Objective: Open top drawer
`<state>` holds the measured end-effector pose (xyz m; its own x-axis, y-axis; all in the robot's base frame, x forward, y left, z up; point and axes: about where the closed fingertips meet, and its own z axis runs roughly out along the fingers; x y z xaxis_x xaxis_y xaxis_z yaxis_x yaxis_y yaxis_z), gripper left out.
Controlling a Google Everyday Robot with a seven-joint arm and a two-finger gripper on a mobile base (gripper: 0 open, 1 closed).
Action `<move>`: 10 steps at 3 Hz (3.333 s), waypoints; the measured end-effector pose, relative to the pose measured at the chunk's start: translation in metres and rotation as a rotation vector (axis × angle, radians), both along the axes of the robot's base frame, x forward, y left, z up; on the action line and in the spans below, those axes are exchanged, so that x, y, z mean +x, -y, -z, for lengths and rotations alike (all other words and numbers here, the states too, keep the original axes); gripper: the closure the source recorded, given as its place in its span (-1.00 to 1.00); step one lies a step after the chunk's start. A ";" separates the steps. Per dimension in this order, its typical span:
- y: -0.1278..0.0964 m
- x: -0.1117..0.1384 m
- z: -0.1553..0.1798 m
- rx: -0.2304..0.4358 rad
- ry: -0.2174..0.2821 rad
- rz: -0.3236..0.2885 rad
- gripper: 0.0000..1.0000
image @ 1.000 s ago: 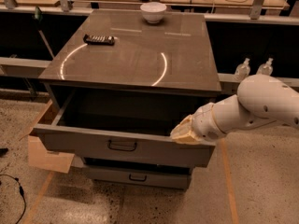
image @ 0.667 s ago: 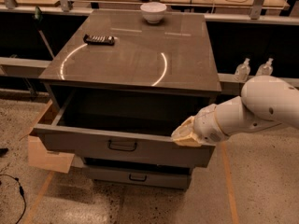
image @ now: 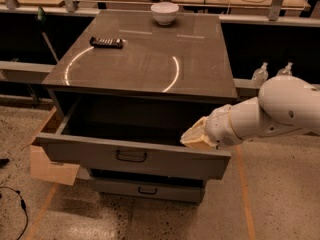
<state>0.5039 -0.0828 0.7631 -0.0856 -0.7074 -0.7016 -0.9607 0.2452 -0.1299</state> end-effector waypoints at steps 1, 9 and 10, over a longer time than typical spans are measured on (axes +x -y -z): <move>-0.005 0.016 0.002 -0.004 0.037 0.013 0.61; -0.019 0.032 0.061 -0.203 0.015 -0.143 1.00; -0.017 0.025 0.058 -0.215 0.000 -0.157 1.00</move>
Offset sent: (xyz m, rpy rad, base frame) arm 0.0420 0.0073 -0.0155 -0.0231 -0.0758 -0.0403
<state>0.5294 -0.0663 0.7050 0.0365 -0.8449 -0.5337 -0.9848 0.0603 -0.1628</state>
